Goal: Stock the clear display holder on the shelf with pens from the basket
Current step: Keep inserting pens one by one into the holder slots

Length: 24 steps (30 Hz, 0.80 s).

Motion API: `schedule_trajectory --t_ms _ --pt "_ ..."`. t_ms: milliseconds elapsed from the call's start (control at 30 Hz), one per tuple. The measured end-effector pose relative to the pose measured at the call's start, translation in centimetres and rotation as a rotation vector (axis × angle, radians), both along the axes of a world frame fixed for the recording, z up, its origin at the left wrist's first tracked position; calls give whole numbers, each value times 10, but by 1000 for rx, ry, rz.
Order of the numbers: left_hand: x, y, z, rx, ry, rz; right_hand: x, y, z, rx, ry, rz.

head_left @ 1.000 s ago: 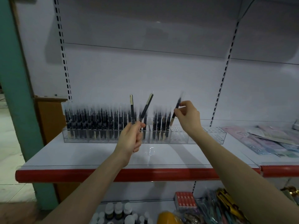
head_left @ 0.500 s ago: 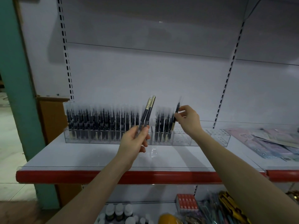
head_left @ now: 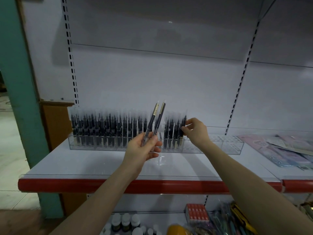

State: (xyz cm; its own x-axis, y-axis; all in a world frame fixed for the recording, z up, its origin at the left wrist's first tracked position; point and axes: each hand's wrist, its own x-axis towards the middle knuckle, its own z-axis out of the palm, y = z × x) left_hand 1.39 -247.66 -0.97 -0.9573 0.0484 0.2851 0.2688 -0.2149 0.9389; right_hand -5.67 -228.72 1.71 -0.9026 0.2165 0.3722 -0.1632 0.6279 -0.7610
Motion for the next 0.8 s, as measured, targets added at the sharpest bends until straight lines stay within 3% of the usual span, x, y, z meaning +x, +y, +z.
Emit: schedule_trajectory --t_ms 500,567,667,800 --pt "3 -4 0 -19 -10 19 3 -2 -8 130 -68 -29" --pt "2 -7 -1 -44 1 20 10 -2 -4 74 54 -51" --pt "1 -10 -3 -144 34 43 30 -7 6 24 384 -11" --pt "2 -6 -1 -306 100 66 52 -22 15 375 736 255"
